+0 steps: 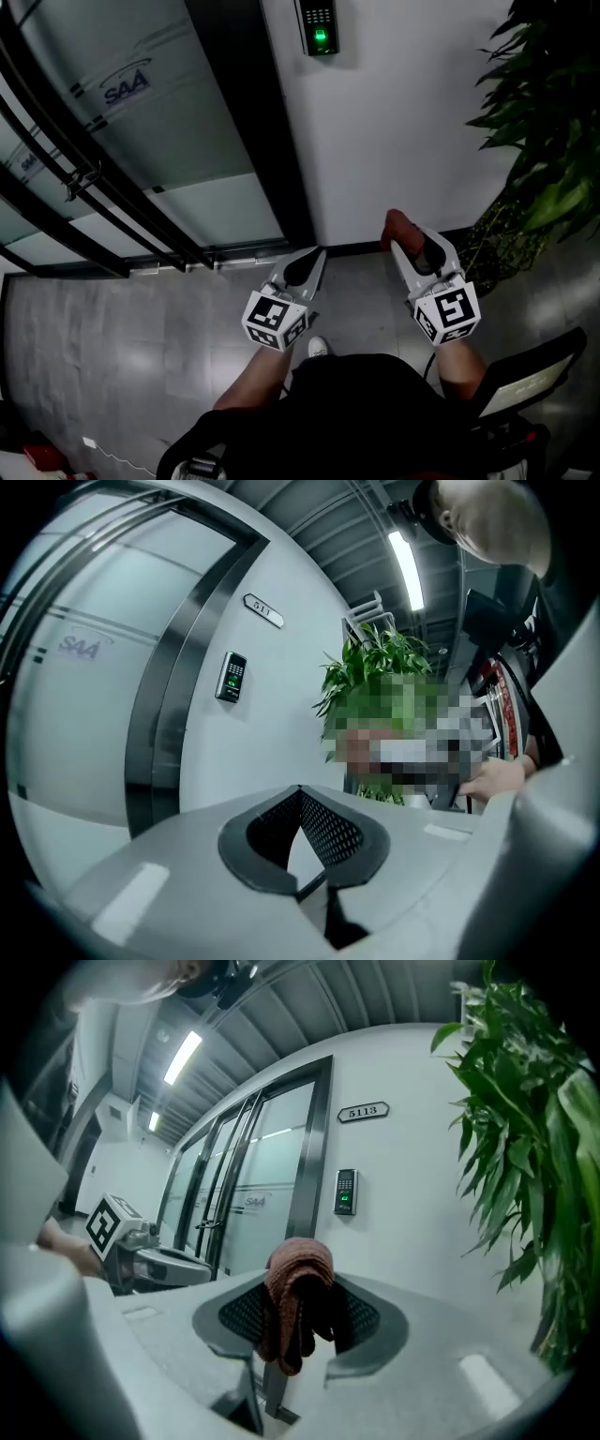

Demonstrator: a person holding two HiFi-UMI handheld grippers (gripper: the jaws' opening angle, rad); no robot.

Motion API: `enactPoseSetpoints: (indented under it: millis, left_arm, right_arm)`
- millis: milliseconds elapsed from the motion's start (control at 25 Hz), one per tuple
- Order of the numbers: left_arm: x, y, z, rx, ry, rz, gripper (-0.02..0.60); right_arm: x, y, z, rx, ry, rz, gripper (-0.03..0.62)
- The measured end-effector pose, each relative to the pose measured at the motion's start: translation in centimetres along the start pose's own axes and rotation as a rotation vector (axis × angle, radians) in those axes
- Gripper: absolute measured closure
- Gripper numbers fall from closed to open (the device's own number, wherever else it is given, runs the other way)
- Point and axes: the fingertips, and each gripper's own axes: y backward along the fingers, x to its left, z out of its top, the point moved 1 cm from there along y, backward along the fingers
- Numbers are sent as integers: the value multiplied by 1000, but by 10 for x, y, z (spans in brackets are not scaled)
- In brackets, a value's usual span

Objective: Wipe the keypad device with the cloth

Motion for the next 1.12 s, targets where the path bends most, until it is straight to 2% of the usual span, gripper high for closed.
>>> enactPoseSetpoints:
  millis: [520,1120]
  left_arm:
    - [-38,11,-5,33,-32,7,565]
    - [-39,12,-1,27,-45,15,565]
  right_arm:
    - [4,40,-17,13,3,1,450]
    - [6,40,-20,20,-4,6,450]
